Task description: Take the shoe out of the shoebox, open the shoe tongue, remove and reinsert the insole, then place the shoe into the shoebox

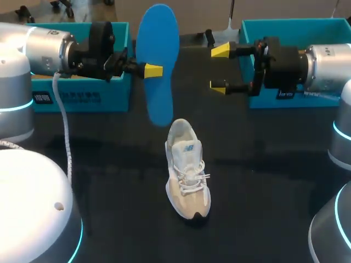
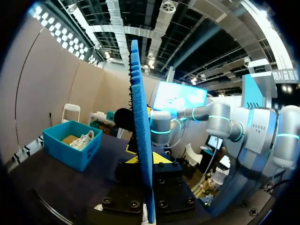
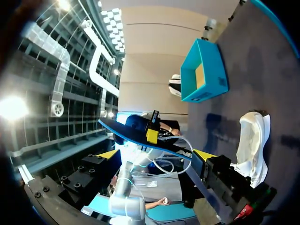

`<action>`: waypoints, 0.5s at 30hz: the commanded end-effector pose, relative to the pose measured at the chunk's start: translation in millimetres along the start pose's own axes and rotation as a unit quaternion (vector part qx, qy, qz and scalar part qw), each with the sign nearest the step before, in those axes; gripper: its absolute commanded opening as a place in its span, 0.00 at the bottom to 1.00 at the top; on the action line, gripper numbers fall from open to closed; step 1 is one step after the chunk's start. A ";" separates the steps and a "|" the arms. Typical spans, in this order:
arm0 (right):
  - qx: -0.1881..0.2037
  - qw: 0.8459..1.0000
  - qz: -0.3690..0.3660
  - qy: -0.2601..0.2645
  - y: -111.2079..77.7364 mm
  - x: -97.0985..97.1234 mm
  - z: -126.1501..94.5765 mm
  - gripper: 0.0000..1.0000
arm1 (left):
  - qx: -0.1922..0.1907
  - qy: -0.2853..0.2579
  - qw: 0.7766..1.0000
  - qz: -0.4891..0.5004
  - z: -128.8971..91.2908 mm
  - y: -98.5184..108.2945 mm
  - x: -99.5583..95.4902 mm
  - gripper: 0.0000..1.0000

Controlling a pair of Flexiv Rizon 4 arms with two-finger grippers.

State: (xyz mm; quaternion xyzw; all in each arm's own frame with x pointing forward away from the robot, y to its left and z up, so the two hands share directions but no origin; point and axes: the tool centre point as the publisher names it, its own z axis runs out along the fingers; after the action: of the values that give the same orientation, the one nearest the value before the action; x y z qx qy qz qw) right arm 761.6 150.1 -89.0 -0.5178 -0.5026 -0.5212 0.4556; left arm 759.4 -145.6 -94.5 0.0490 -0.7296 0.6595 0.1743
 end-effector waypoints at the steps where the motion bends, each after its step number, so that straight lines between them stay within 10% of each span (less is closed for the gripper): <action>1: -0.001 1.000 0.000 0.000 0.2 -0.9 2.3 1.00 | -0.027 0.044 0.977 -0.206 0.6 -5.2 -5.3 0.00; 15: -0.001 1.000 0.000 0.000 0.2 -0.9 2.3 1.00 | -0.024 0.081 0.945 -0.315 -2.2 5.0 -0.5 0.00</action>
State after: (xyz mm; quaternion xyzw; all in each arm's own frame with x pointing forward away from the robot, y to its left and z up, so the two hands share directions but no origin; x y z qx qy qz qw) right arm 761.6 149.8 -89.2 -0.5174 -0.5025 -0.5216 0.4557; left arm 751.2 -142.4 -96.5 0.1947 -0.6931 0.5825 0.3774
